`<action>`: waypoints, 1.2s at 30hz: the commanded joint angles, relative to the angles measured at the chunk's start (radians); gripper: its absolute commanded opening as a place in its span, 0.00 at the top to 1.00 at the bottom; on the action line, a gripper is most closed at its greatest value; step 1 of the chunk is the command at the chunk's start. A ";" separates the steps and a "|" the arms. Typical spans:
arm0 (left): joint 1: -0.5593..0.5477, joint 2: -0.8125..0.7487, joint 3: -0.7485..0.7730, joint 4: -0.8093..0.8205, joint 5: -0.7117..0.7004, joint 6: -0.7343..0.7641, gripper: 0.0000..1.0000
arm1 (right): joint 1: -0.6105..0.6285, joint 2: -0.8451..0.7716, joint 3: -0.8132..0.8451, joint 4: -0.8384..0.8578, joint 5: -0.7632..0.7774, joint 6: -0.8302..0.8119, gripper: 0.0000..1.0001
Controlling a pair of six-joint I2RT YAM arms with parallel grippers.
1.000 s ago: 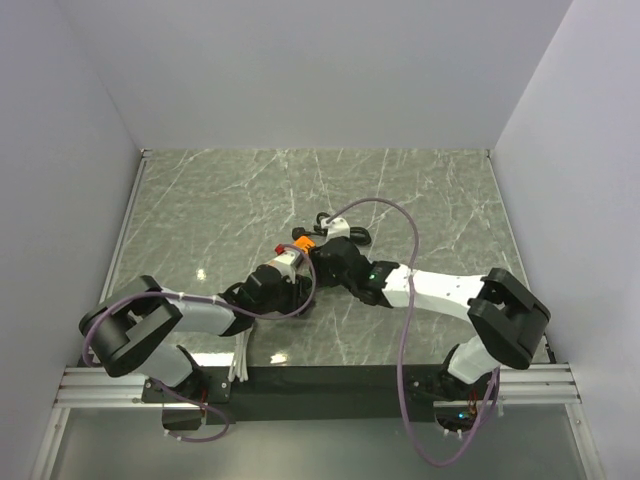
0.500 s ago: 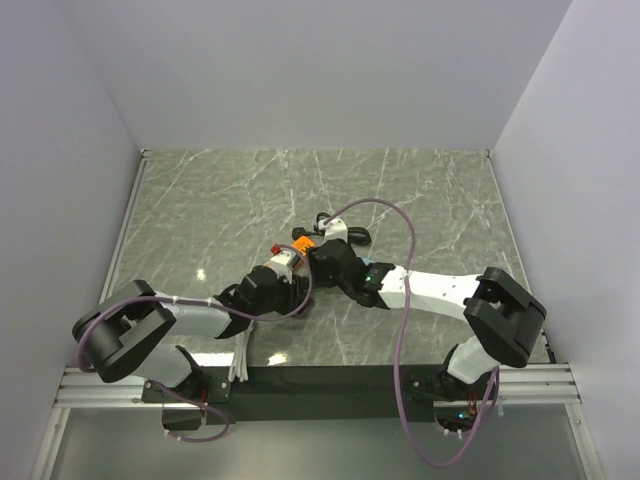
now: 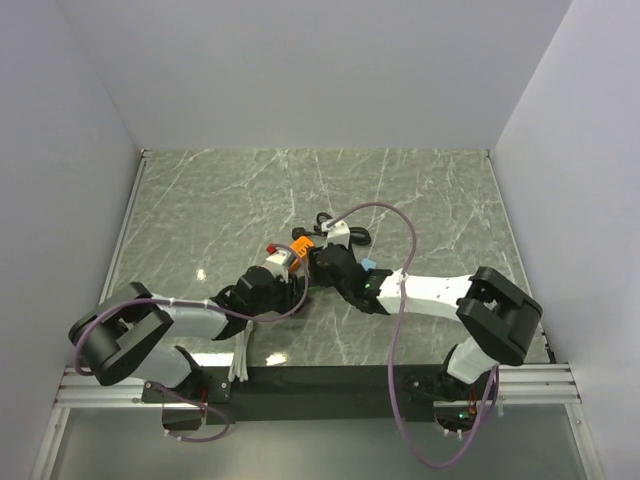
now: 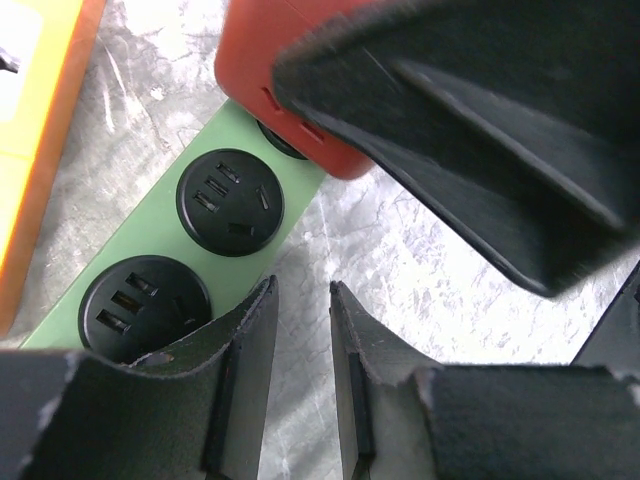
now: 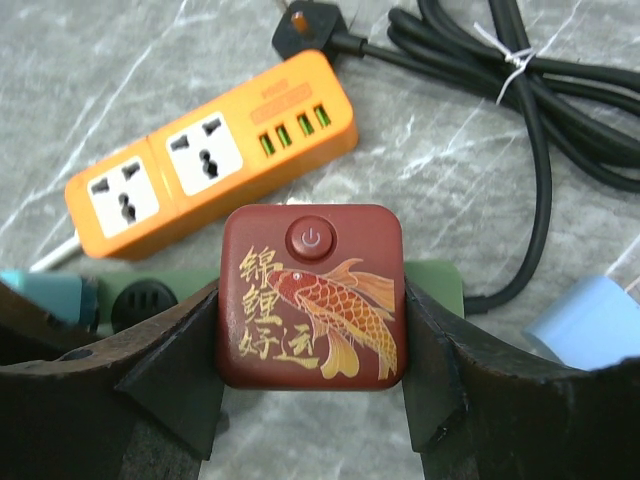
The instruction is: Insert the plug
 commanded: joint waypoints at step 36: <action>0.112 0.013 -0.106 0.085 0.045 -0.001 0.66 | 0.286 0.351 -0.249 -0.151 -0.474 0.401 1.00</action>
